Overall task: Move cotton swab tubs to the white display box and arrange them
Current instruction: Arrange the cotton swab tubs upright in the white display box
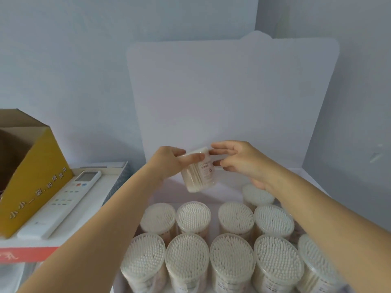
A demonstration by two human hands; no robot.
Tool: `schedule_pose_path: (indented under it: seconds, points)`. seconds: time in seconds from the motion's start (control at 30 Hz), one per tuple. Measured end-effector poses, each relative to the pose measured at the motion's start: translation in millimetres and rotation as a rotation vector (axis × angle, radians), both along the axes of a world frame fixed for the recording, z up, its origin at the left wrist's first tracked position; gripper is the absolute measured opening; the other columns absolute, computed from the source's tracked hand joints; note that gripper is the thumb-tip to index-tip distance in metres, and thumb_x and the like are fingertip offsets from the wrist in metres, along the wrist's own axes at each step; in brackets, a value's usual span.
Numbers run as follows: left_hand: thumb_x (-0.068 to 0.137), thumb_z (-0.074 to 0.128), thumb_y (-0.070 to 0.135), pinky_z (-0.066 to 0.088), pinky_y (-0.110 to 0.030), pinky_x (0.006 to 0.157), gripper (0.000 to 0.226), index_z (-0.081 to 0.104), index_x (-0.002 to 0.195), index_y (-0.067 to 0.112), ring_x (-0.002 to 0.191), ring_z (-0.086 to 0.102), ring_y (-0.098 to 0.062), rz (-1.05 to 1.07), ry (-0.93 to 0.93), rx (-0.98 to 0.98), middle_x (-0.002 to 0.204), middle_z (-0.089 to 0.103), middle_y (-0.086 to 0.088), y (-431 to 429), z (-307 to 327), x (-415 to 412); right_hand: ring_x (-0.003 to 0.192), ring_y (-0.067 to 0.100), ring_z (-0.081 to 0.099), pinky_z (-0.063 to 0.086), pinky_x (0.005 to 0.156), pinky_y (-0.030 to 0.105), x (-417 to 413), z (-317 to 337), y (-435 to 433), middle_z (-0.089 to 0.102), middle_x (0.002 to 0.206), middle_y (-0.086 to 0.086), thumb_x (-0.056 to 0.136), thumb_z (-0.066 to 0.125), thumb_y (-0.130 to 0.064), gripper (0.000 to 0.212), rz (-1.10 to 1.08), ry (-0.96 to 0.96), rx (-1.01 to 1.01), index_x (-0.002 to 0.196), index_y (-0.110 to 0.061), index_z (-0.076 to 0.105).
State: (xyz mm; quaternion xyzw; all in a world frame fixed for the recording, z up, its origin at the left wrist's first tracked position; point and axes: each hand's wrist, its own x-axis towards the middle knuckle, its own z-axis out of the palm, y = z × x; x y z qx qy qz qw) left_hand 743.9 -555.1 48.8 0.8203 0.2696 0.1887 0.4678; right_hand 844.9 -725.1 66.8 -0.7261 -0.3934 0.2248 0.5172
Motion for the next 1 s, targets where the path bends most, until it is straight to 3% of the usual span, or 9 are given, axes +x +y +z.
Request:
schedule_pose_path:
  seconds: [0.07,0.13,0.33,0.47,0.63,0.77,0.87,0.93,1.0]
  points:
    - [0.057,0.081,0.05,0.046,-0.024,0.081,0.075,0.063,0.119,0.012,0.088,0.061,-0.008,-0.09,-0.054,-0.098,0.101,0.065,0.007,0.9,1.0,-7.5,0.115,0.013,0.058,0.047,0.099,0.032,-1.3,2.8,-0.5,0.06,0.125,-0.005,0.084,0.057,0.005,0.057,0.013,-0.006,0.017,0.135,-0.018,0.049]
    - [0.065,0.082,0.031,0.048,-0.024,0.089,0.077,0.05,0.133,0.012,0.106,0.061,-0.009,-0.206,-0.111,-0.167,0.118,0.064,0.002,-1.8,2.2,-15.4,0.119,0.012,0.054,0.046,0.101,0.034,-2.0,4.7,-1.2,0.056,0.132,-0.003,0.081,0.066,0.001,0.064,0.066,-0.007,-0.003,0.138,-0.02,0.046]
    - [0.057,0.074,0.023,0.05,-0.031,0.09,0.087,0.039,0.136,0.034,0.112,0.062,-0.018,-0.479,-0.206,-0.353,0.128,0.06,-0.003,0.8,7.5,-33.4,0.112,0.014,0.06,0.055,0.088,0.033,-9.0,12.1,-0.4,0.056,0.127,-0.002,0.075,0.075,-0.006,0.076,0.29,0.132,-0.124,0.14,-0.026,0.04]
    - [0.057,0.073,0.022,0.048,-0.037,0.095,0.083,0.044,0.133,0.039,0.123,0.053,-0.018,-0.449,-0.232,-0.396,0.142,0.043,-0.003,1.3,1.9,-37.6,0.102,0.017,0.064,0.058,0.081,0.035,-20.0,4.1,10.4,0.058,0.12,-0.002,0.072,0.079,-0.015,0.077,0.132,0.085,-0.153,0.14,-0.022,0.042]
    - [0.065,0.077,0.013,0.041,-0.04,0.106,0.085,0.036,0.135,0.035,0.128,0.045,-0.011,-0.389,-0.036,-0.04,0.143,0.043,0.002,-3.3,-6.6,-40.9,0.097,0.019,0.063,0.058,0.081,0.037,-12.2,-3.3,14.3,0.059,0.112,0.0,0.071,0.079,-0.036,0.081,-0.13,0.088,-0.172,0.139,-0.017,0.04]
    - [0.084,0.059,-0.004,0.046,-0.028,0.096,0.064,0.036,0.139,0.019,0.119,0.052,-0.015,-0.322,0.051,0.06,0.134,0.053,-0.006,-3.9,-17.3,-36.7,0.102,0.019,0.058,0.058,0.078,0.036,-2.4,-11.6,12.6,0.05,0.115,-0.003,0.064,0.08,-0.048,0.088,-0.286,-0.16,-0.295,0.137,-0.017,0.042]
    - [0.085,0.064,0.009,0.045,-0.025,0.097,0.054,0.045,0.135,0.016,0.114,0.056,-0.013,-0.323,0.187,0.179,0.13,0.057,-0.004,-7.6,-25.3,-37.3,0.103,0.021,0.058,0.057,0.078,0.036,4.1,-22.9,12.1,0.051,0.125,0.0,0.057,0.08,-0.055,0.096,-0.317,-0.305,-0.378,0.136,-0.015,0.044]
    - [0.08,0.072,0.029,0.04,-0.027,0.103,0.061,0.046,0.135,0.02,0.119,0.052,-0.011,-0.376,0.344,0.405,0.134,0.054,0.003,-13.3,-34.5,-37.2,0.112,0.023,0.056,0.051,0.087,0.035,7.6,-31.2,12.1,0.05,0.133,0.004,0.054,0.078,-0.06,0.101,-0.311,-0.376,-0.44,0.136,-0.015,0.043]
    - [0.073,0.075,0.045,0.035,-0.03,0.107,0.075,0.043,0.138,0.025,0.126,0.045,-0.011,-0.422,0.454,0.508,0.14,0.047,0.009,-22.9,-43.3,-38.4,0.118,0.025,0.052,0.045,0.09,0.032,6.4,-39.0,11.6,0.046,0.135,0.006,0.055,0.077,-0.062,0.098,-0.3,-0.451,-0.507,0.135,-0.016,0.043]
